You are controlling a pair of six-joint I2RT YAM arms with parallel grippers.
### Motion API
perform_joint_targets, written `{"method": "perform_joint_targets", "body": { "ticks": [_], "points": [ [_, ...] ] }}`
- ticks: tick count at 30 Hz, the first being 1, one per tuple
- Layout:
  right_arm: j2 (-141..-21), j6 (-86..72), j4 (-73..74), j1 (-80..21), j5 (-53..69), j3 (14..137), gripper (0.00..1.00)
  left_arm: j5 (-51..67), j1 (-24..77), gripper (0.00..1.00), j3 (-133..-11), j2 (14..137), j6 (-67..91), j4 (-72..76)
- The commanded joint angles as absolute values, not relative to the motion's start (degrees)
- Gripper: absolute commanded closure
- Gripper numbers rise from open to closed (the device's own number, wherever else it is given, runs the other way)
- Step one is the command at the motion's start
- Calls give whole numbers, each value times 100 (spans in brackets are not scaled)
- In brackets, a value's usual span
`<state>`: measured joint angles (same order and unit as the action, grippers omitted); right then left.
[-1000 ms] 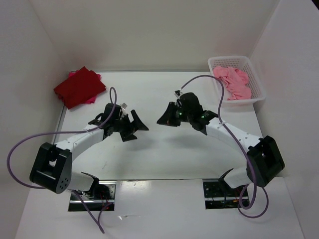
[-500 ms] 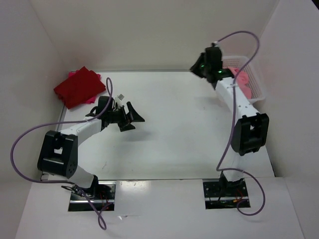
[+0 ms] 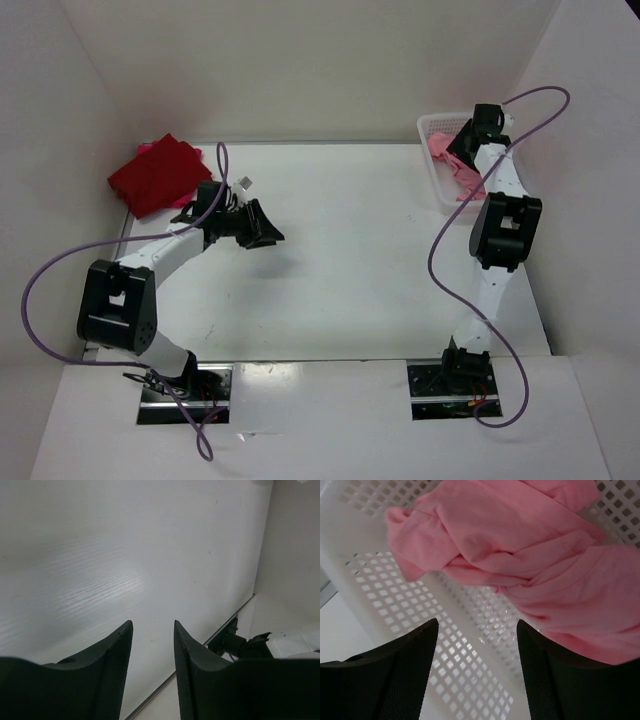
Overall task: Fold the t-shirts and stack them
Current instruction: Grab crumpled tshirt from bin with the right arm
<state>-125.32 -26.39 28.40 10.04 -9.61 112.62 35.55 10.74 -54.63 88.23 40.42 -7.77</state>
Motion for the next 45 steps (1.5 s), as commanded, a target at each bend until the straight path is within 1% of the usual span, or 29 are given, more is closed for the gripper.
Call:
{"method": "perform_joint_targets", "body": {
  "ticks": [1, 4, 7, 9, 12, 16, 17, 19, 20, 21, 23, 26, 30, 32, 34, 35, 37, 38, 39, 40, 43, 44, 45],
  "points": [
    [-12980, -2339, 2996, 1055, -967, 12066, 30, 3437, 1072, 54, -5449, 8473, 3858, -852],
    [-13471, -2259, 3233, 1055, -1055, 12585, 30, 3226, 1072, 53, -5449, 8289, 3806, -922],
    [-13675, -2259, 3209, 1055, -1186, 12744, 30, 3024, 1020, 47, -5318, 8148, 3806, -1002],
    [-13781, -2259, 3208, 1055, -1274, 12919, 32, 2971, 1020, 46, -5239, 8016, 3867, -1002],
    [-14097, -2259, 3295, 1055, -1345, 13270, 40, 2857, 967, 46, -5177, 7867, 3920, -1002],
    [-14528, -2416, 3638, 1107, -1222, 13833, 72, 2804, 905, 46, -5177, 7796, 3920, -1055],
    [-14528, -2417, 3708, 1107, -1004, 13895, 88, 2804, 905, 46, -5177, 7744, 3920, -1055],
    [-14415, -2592, 3709, 1107, -669, 13896, 99, 2804, 905, 46, -5177, 7743, 3972, -1055],
    [-14275, -2593, 3526, 1107, -607, 13565, 99, 2804, 905, 46, -5116, 7674, 3973, -1055],
    [-13838, -2593, 3316, 1107, -537, 13301, 99, 2804, 905, 46, -5115, 7673, 3973, -1055],
    [-13353, -2593, 2763, 1160, -483, 12582, 99, 2804, 905, 45, -5046, 7603, 3973, -1055],
    [-12482, -2646, 2418, 1160, -326, 11930, 99, 2751, 905, 45, -5045, 7550, 3973, -1055],
    [-11621, -2646, 2312, 1160, -124, 11366, 99, 2812, 853, 45, -5045, 7550, 3973, -1002],
    [-10982, -2646, 2172, 1160, -44, 10910, 99, 2813, 853, 42, -5115, 7550, 3973, -1002],
    [-10549, -2646, 2031, 1160, 61, 10653, 99, 2874, 800, 42, -5264, 7550, 3920, -1002],
    [-10190, -2585, 2030, 1160, 288, 10583, 99, 2874, 800, 40, -5265, 7602, 3868, -1002],
    [-9854, -2645, 2030, 1160, 570, 10582, 99, 2874, 800, 38, -5422, 7603, 3806, -1116],
    [-9687, -2646, 2030, 1160, 1006, 10582, 99, 2874, 800, 36, -5423, 7655, 3806, -1116],
    [-9355, -2646, 2030, 1091, 1159, 10660, 99, 2874, 800, 34, -5484, 7655, 3806, -1116],
    [-9186, -2706, 2030, 951, 1325, 10731, 99, 2804, 800, 31, -5484, 7655, 3806, -1177],
    [-8676, -2760, 2030, 555, 1898, 11204, 99, 2532, 738, 27, -5599, 7707, 3919, -1256],
    [-8579, -2760, 2030, 267, 2072, 11493, 99, 2401, 660, 26, -5677, 7708, 3920, -1326],
    [-8491, -2760, 2030, 142, 2492, 11635, 99, 2399, 529, 25, -5730, 7708, 3972, -1327]
  ]
}}
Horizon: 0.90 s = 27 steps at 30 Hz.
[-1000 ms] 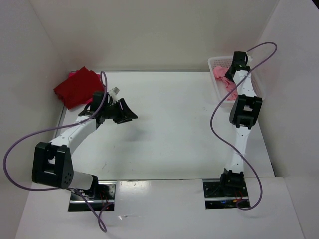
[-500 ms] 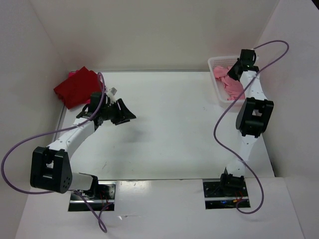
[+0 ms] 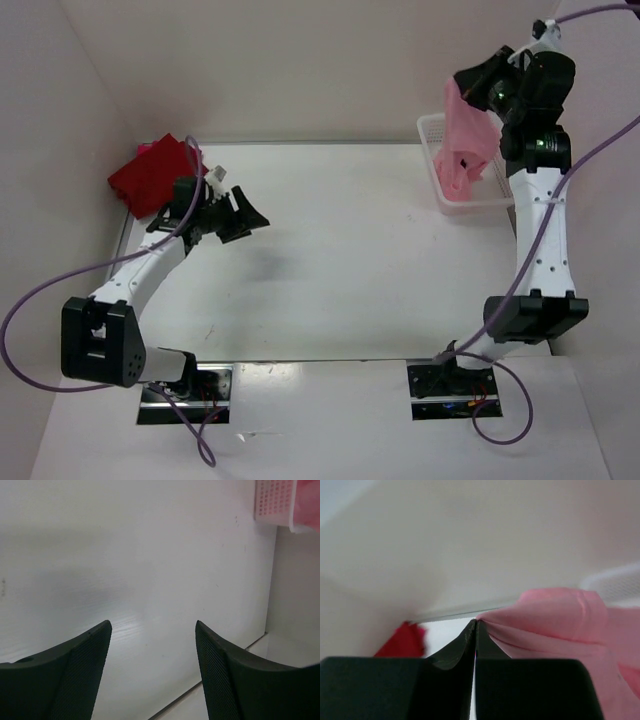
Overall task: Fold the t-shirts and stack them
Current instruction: Grab crumpled tshirt from bin with the right arm, then move the tshirt to the center of the board
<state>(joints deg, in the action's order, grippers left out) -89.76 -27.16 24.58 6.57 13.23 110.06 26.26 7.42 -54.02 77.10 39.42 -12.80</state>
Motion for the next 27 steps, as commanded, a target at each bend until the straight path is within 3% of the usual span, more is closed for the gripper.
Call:
{"method": "perform_joint_targets", "body": {
  "ticks": [1, 8, 12, 16, 20, 23, 27],
  "points": [
    [-8325, -2829, 1961, 19, 2644, 11759, 99, 2399, 449, 25, -5730, 7760, 4042, -1327],
    [-7709, -3673, 994, -782, 3603, 11900, 99, 2399, -9, 25, -6178, 8208, 4166, -1380],
    [-7708, -3850, 967, -896, 3656, 11322, 99, 2339, -79, 25, -6573, 8332, 4219, -1494],
    [-7646, -3797, 1020, -896, 3735, 9944, 99, 2285, -220, 25, -6768, 8385, 4219, -1556],
    [-7857, -3612, 1064, -896, 3675, 7777, 99, 2093, -220, 25, -6391, 8157, 4219, -1372],
    [-8103, -3490, 1011, -896, 3288, 6842, 99, 2039, -220, 25, -5969, 8033, 4167, -1266],
    [-8639, -3437, 1046, -896, 2893, 6715, 99, 1629, 34, 26, -5845, 8156, 3614, -1396]
  ]
}}
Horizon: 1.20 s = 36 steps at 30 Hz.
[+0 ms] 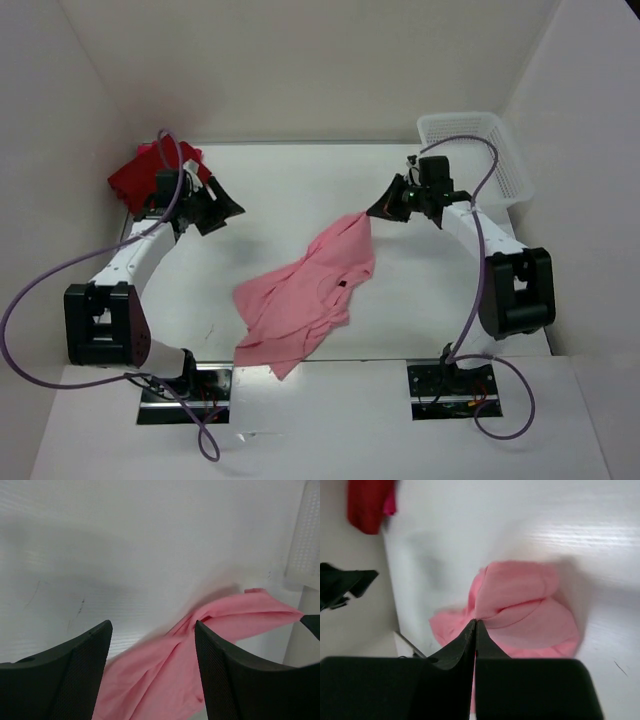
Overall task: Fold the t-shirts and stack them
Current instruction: Move the tshirt to the center of the board
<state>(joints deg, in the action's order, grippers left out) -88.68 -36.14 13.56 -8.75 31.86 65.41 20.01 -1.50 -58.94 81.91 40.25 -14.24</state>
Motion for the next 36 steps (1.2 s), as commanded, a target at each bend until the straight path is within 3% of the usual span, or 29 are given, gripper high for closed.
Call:
{"method": "perform_joint_targets", "body": {
  "ticks": [1, 7, 9, 10, 11, 12, 16, 18, 21, 22, 24, 27, 30, 36],
  "points": [
    [-8735, -3437, 1046, -896, 2892, 6802, 99, 1548, 305, 26, -5932, 8365, 3464, -1537],
    [-9772, -3199, 1326, -896, 2488, 8277, 99, 2037, 676, 26, -6004, 9473, 3103, -1644],
    [-10393, -3199, 1555, -896, 2548, 9278, 97, 2101, 826, 26, -5950, 9588, 3155, -1495],
    [-10554, -3199, 1669, -949, 2549, 9577, 92, 2101, 826, 26, -5950, 9719, 3155, -1581],
    [-10643, -3199, 1887, -949, 2401, 9954, 75, 2005, 896, 26, -6020, 9721, 3060, -1678],
    [-10644, -3199, 1951, -949, 2339, 10010, 69, 1839, 896, 26, -6021, 9721, 3006, -1853],
    [-9786, -2980, 2013, -1072, 2268, 9187, 54, 1021, 896, 25, -5766, 9134, 2953, -2021],
    [-9389, -2979, 2065, -1335, 2180, 8300, 56, 1036, 896, 25, -5661, 9079, 3006, -2144],
    [-8825, -2979, 2267, -1965, 1996, 7367, 75, 1440, 896, 26, -5467, 9219, 3146, -2145],
    [-8720, -3032, 2337, -2195, 1873, 7183, 87, 1494, 949, 26, -5467, 9307, 3216, -2145],
    [-8500, -3303, 2338, -2957, 1758, 6725, 94, 1494, 1011, 26, -5257, 9360, 3270, -2145],
    [-8499, -3663, 2338, -3689, 1705, 6390, 92, 1775, 1134, 26, -5124, 9360, 3471, -1829],
    [-8814, -3796, 2285, -4463, 1433, 6337, 81, 1828, 1239, 26, -5124, 9562, 3594, -1627],
    [-9167, -4279, 2216, -5317, 915, 6215, 64, 1828, 1239, 46, -5186, 9923, 3779, -1381]
  ]
}}
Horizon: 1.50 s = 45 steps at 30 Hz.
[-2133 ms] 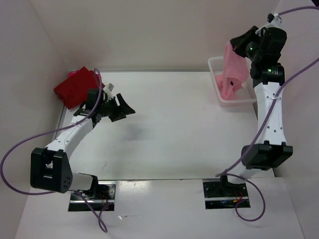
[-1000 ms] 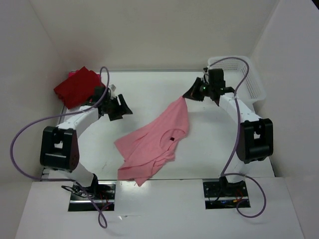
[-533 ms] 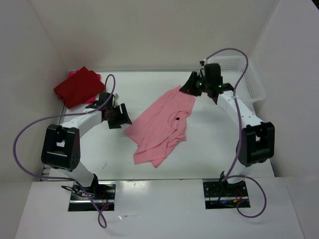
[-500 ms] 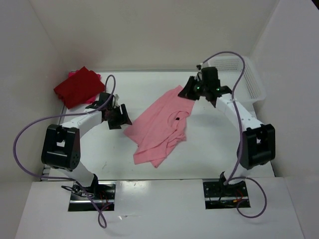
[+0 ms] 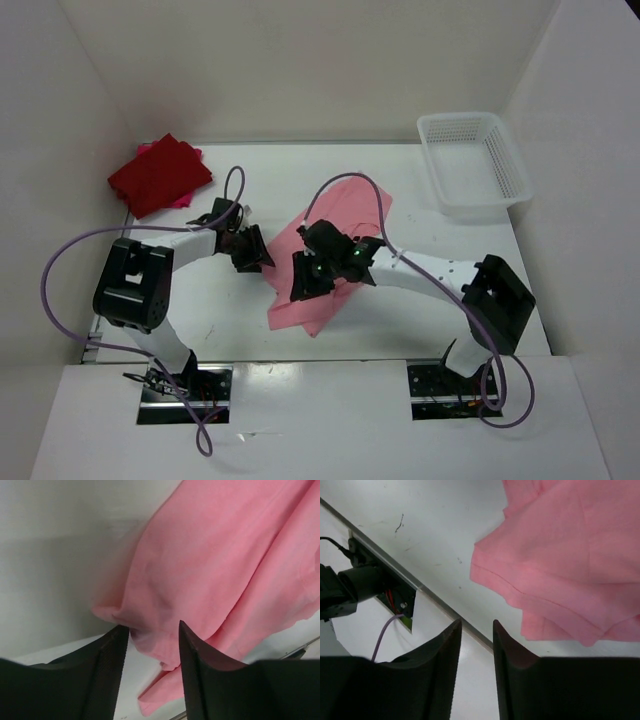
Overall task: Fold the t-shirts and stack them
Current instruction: Move the tshirt to the center of the board, then flatten out the tshirt
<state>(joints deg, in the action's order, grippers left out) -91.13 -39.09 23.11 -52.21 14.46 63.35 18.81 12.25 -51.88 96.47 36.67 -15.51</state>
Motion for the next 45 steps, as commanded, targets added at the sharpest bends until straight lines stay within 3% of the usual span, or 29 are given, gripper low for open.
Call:
{"method": "perform_joint_targets", "body": {
  "ticks": [1, 3, 10, 22, 29, 32, 35, 36, 39, 42, 45],
  "points": [
    [-9071, -4402, 2128, -5317, 810, 5935, 61, 1828, 1239, 48, -5186, 9923, 3779, -1319],
    [-9009, -4780, 1952, -5169, 747, 5661, 56, 1776, 1239, 56, -5186, 9923, 3841, -1257],
    [-9052, -5422, 1336, -4606, 589, 5246, 45, 1775, 1239, 65, -5186, 9923, 3841, -1204],
    [-9518, -5423, 1038, -4325, 642, 5450, 45, 1775, 1239, 78, -5186, 9870, 3841, -1204],
    [-9721, -5476, 1072, -4263, 571, 5695, 70, 1775, 1239, 84, -5133, 9765, 3946, -1204],
    [-9843, -5476, 1072, -4263, 571, 5809, 74, 1714, 1239, 87, -5186, 9765, 3946, -1204],
    [-9844, -5423, 1212, -4263, 519, 5880, 95, 1618, 1239, 89, -5290, 9765, 3946, -1204],
    [-9739, -5423, 1213, -4263, 519, 5880, 97, 1565, 1239, 89, -5291, 9765, 3946, -1256],
    [-9528, -5283, 1624, -4263, 466, 5976, 91, 1503, 1239, 90, -5449, 9765, 3946, -1362],
    [-9203, -5229, 1863, -4263, 518, 5811, 64, 1503, 1239, 90, -5511, 9765, 3946, -1362],
    [-8930, -5369, 1811, -4263, 764, 5406, 64, 1555, 1239, 90, -5511, 9826, 3946, -1292]
  ]
}}
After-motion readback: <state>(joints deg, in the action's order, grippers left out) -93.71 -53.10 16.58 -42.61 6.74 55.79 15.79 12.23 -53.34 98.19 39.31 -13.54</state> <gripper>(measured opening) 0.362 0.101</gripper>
